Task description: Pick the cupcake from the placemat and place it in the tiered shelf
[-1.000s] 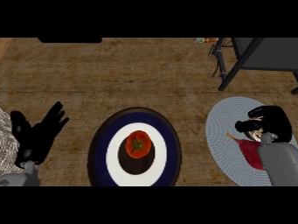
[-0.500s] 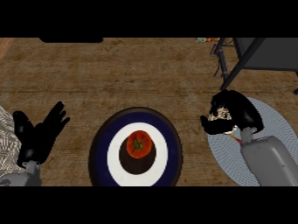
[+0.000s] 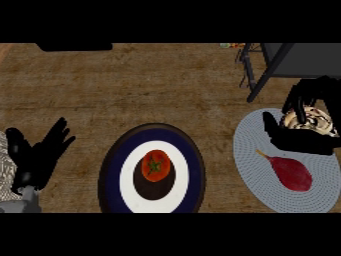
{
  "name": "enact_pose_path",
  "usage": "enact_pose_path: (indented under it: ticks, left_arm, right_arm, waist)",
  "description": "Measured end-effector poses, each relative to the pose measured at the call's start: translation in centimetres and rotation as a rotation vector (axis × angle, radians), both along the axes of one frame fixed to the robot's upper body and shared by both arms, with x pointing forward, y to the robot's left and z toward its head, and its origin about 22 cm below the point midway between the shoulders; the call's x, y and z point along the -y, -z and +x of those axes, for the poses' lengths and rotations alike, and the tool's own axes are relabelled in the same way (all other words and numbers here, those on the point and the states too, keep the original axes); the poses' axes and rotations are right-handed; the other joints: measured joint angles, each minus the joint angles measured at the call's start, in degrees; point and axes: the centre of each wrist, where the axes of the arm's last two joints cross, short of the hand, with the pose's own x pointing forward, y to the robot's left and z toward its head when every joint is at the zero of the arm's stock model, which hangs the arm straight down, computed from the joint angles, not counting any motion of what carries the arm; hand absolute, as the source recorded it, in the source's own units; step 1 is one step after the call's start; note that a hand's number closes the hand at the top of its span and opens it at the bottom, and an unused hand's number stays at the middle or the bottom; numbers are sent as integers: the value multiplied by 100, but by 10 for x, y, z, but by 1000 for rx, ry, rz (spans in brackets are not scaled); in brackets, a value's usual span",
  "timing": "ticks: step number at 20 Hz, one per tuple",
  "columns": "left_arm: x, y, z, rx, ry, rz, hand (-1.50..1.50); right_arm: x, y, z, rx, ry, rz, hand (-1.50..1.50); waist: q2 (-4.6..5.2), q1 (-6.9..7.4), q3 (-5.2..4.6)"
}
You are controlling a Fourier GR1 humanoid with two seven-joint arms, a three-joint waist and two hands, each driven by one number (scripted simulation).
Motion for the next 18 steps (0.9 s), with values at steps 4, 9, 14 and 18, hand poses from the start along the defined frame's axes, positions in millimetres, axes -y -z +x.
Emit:
enact_pose_path:
  ticks: [4,9,14,18]
  left_arm:
    - [4,-1,0,2,10,-2,0]
    - [9,1,2,12,18,2,0]
    - [12,-1,6,9,28,1,0]
    - [17,1,6,26,30,7,0]
  right_arm:
    - [16,-55,-13,69,58,7,150]
    - [40,-104,-12,118,131,13,150]
    - [65,-150,4,150,196,61,150]
    - [79,-177,26,167,243,86,150]
  waist:
    - [16,44,-5]
    - [33,105,2]
    - [49,160,2]
    - [63,214,2]
